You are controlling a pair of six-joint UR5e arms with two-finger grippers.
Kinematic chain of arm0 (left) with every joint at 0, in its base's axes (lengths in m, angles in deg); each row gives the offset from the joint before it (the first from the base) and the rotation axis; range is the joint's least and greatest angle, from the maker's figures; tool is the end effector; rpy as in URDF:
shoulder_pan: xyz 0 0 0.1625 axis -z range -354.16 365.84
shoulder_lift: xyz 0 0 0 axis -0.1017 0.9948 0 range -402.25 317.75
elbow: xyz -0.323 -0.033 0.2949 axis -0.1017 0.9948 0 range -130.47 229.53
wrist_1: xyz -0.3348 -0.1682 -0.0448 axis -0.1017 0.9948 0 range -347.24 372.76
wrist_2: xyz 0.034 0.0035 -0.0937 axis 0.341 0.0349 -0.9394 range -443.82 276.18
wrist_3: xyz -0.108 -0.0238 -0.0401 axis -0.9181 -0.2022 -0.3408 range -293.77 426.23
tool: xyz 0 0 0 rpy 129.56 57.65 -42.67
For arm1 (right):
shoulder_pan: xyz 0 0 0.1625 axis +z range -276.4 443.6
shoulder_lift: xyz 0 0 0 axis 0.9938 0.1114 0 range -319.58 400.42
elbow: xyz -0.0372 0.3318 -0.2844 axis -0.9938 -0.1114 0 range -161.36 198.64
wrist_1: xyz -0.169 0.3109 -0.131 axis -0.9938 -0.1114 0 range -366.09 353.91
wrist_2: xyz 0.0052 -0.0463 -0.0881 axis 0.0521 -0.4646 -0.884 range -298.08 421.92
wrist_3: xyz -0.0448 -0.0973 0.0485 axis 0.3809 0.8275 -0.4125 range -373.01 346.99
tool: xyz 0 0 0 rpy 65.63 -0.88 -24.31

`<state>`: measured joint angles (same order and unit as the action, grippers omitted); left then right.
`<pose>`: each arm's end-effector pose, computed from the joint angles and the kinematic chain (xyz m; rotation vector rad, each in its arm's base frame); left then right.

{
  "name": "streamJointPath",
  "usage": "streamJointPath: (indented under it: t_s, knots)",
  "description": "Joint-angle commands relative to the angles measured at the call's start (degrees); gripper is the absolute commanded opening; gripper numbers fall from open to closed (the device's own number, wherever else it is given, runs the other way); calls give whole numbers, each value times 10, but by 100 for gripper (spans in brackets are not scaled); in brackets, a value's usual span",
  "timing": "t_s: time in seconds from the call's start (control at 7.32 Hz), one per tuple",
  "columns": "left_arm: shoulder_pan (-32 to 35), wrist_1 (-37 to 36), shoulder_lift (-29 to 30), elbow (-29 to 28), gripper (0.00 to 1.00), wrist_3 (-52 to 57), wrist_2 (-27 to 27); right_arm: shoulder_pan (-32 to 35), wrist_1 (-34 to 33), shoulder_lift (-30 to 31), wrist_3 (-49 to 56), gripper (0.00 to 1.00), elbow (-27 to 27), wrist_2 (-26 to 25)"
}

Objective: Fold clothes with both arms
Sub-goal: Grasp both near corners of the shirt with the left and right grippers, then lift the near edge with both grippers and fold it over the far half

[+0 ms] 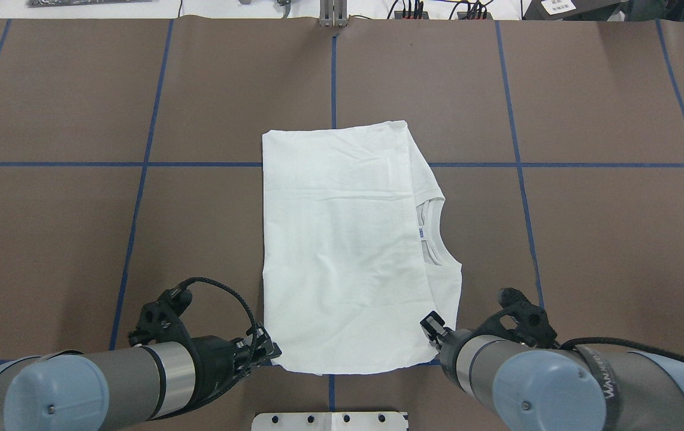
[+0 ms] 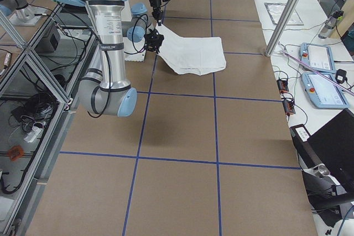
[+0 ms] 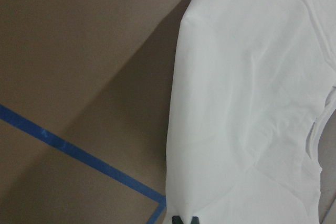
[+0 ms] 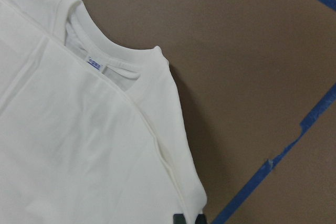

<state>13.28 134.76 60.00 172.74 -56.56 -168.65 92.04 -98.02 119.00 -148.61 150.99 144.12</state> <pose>0.4541 -0.2043 0.2676 -0.2270 1.3637 -0.6503 -0.4219 -0.2135 0.3013 -0.1747 -0.9333 0.9359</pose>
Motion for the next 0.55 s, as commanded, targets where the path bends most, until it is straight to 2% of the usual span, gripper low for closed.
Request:
streamJointPath:
  t_s: [0.0, 0.27, 0.41]
  knots:
    - [66, -49, 55, -6, 0, 84, -2, 86, 4, -38, 43, 0, -23, 49]
    - [153, -62, 105, -82, 0, 149, -58, 181, 6, -124, 117, 0, -126, 122]
    - [186, -58, 127, -124, 0, 171, -59, 219, 6, -144, 158, 0, -151, 148]
